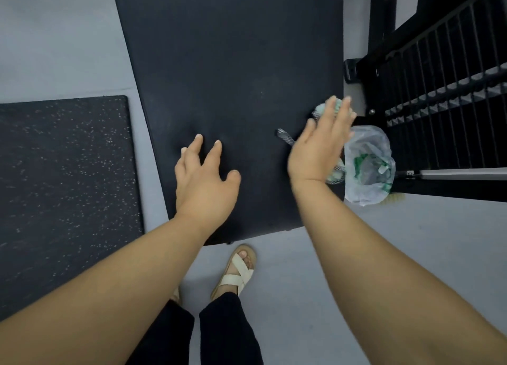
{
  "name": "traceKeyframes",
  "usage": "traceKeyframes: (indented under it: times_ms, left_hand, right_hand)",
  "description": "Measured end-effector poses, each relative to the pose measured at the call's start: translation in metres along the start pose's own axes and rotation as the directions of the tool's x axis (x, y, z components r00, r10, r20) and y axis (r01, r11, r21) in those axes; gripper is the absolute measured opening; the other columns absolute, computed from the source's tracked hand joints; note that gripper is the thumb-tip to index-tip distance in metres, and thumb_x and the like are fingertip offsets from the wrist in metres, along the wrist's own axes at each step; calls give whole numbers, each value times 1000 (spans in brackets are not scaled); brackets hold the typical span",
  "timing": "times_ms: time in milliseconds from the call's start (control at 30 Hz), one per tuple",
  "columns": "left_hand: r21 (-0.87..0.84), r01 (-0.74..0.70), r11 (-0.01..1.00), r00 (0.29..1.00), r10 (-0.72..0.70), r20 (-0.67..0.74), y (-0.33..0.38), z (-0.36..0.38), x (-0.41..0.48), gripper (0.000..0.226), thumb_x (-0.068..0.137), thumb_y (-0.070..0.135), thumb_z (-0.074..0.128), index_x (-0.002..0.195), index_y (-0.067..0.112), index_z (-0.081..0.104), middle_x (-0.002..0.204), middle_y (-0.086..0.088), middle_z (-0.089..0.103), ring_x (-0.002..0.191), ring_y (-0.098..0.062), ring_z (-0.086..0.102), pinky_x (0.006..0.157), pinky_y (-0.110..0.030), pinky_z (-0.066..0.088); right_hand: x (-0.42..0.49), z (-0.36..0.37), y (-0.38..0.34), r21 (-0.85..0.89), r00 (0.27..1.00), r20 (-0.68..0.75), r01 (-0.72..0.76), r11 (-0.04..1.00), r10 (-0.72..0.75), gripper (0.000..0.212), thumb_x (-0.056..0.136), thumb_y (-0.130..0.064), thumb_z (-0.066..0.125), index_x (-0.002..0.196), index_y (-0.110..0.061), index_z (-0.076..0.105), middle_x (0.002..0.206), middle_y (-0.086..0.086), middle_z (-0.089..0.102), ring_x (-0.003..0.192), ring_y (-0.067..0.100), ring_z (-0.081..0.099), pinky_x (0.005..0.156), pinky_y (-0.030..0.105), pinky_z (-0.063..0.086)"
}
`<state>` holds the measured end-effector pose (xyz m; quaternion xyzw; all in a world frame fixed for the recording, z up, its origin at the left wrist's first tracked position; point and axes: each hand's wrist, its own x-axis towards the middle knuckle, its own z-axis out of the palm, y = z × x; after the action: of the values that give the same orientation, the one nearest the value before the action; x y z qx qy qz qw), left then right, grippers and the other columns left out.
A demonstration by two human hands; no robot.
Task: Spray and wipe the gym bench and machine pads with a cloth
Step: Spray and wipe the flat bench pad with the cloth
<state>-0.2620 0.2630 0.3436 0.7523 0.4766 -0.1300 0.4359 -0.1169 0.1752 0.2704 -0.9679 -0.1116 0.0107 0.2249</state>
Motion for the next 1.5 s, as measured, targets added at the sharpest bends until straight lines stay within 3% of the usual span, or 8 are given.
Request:
traceKeyframes:
  times_ms: [267, 567, 700, 933, 1133, 1300, 1400, 1500]
  left_hand:
    - [-4, 47, 999, 997, -47, -58, 11, -1, 1, 52, 95, 24, 44, 145, 26, 31, 154, 11, 9, 140, -16, 6, 109, -29, 18]
    - [-44, 102, 994, 995, -102, 4, 18, -2, 4, 59, 91, 25, 50, 145, 24, 26, 153, 14, 5, 140, -16, 3, 104, -29, 22]
    - [-91, 62, 994, 998, -62, 2, 10, -4, 6, 60, 89, 22, 52, 144, 27, 31, 153, 15, 9, 140, -12, 5, 101, -23, 17]
    - [-264, -61, 963, 985, 15, -172, -28, -37, 0, 37, 89, 4, 48, 119, 23, 57, 118, 11, 47, 113, -7, 49, 94, -24, 39]
    - [-425, 121, 897, 976, -186, -114, -36, -75, 27, 53, 94, 11, 43, 143, 25, 32, 142, 7, 34, 120, -12, 43, 96, -25, 34]
    - [-751, 284, 596, 956, -239, 171, -35, -91, 43, 34, 94, 8, 37, 117, 22, 58, 109, 9, 61, 103, -9, 57, 92, -31, 47]
    - [-798, 311, 516, 945, -254, 204, -41, -96, 45, 31, 94, 10, 36, 108, 17, 63, 98, 5, 64, 97, -14, 59, 86, -31, 50]
    - [-839, 334, 430, 932, -282, 227, -42, -103, 47, 27, 93, 11, 35, 85, 16, 61, 75, 3, 62, 80, -15, 56, 74, -34, 49]
  right_hand:
    - [0, 9, -12, 16, 680, 184, 720, 694, -709, 47, 91, -16, 45, 138, -12, 45, 147, 12, 38, 136, 38, 31, 110, 46, 18]
    - [35, -22, 34, 100, 993, 77, 76, 992, -84, 47, 100, -16, 38, 146, -12, 29, 157, 9, 15, 144, 30, 13, 114, 46, 22]
    - [3, 11, -41, 65, 979, 45, 197, 978, -200, 52, 96, -14, 46, 145, -11, 32, 156, 12, 16, 144, 36, 10, 115, 48, 6]
    - [-16, 27, -65, 40, 583, 207, 798, 602, -786, 58, 76, -1, 64, 132, -10, 52, 141, 16, 45, 129, 42, 40, 105, 54, 27]
    - [31, -7, -24, -2, 959, 125, 256, 967, -253, 49, 97, -9, 42, 145, -11, 32, 156, 18, 13, 143, 39, 7, 116, 51, 9]
    - [-17, 39, -114, 16, 990, 25, 140, 990, -141, 53, 96, -15, 45, 146, -10, 29, 156, 16, 12, 143, 38, 8, 114, 48, 4]
    - [-60, 64, -152, -8, 892, 91, 446, 895, -443, 55, 89, -14, 51, 143, -11, 38, 153, 16, 25, 141, 38, 20, 113, 47, 7]
    - [-82, 65, -159, 79, 571, 261, 791, 607, -778, 53, 83, -11, 43, 135, -10, 50, 145, 14, 41, 135, 39, 33, 112, 46, 16]
